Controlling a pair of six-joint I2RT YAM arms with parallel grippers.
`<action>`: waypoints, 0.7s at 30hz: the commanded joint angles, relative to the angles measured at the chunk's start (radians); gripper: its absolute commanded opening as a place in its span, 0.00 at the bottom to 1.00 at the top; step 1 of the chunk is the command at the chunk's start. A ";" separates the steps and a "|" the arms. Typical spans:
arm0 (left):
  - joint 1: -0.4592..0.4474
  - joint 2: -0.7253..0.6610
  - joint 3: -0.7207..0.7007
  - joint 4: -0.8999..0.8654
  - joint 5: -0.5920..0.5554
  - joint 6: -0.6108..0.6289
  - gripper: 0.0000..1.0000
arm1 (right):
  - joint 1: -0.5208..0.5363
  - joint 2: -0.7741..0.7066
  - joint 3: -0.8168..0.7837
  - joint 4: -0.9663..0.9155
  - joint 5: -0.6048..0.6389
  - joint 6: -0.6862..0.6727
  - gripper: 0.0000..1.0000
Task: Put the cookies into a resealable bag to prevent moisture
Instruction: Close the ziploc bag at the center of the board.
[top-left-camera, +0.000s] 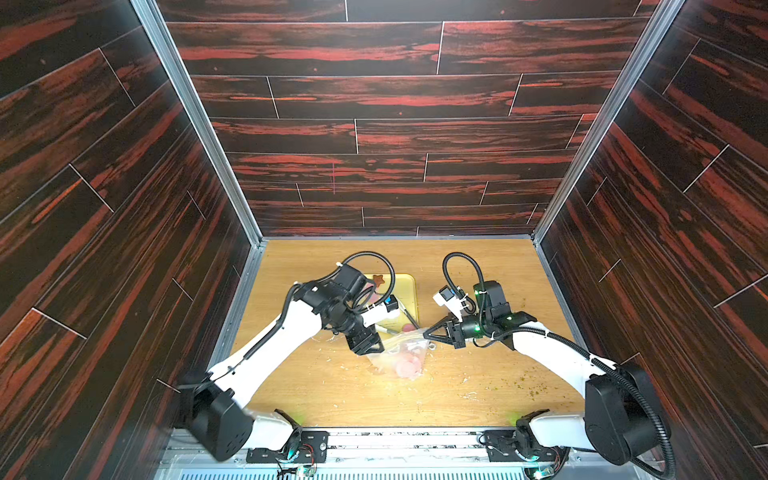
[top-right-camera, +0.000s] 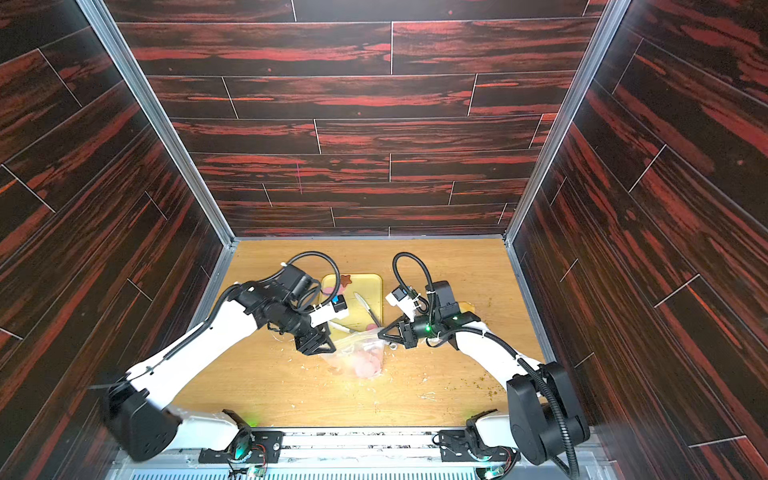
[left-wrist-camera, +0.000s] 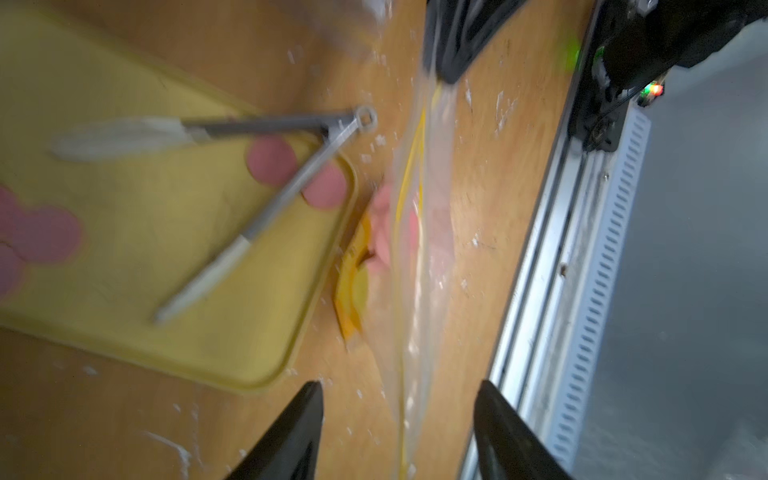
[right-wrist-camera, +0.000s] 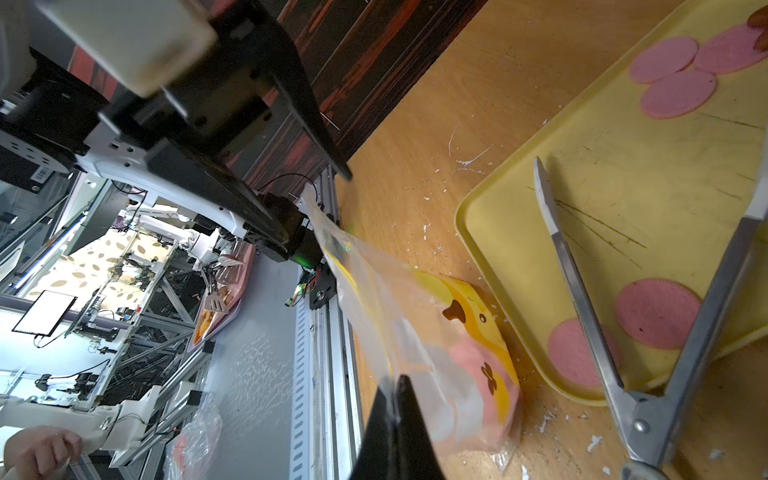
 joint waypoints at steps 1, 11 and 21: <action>-0.003 -0.025 -0.038 0.213 0.043 -0.038 0.63 | 0.009 0.020 0.017 -0.002 -0.038 -0.019 0.00; -0.075 0.203 0.073 0.303 0.168 -0.069 0.63 | 0.019 0.011 0.028 -0.021 -0.043 -0.047 0.00; -0.099 0.269 0.111 0.262 0.189 -0.053 0.35 | 0.019 0.007 0.029 -0.022 -0.035 -0.057 0.00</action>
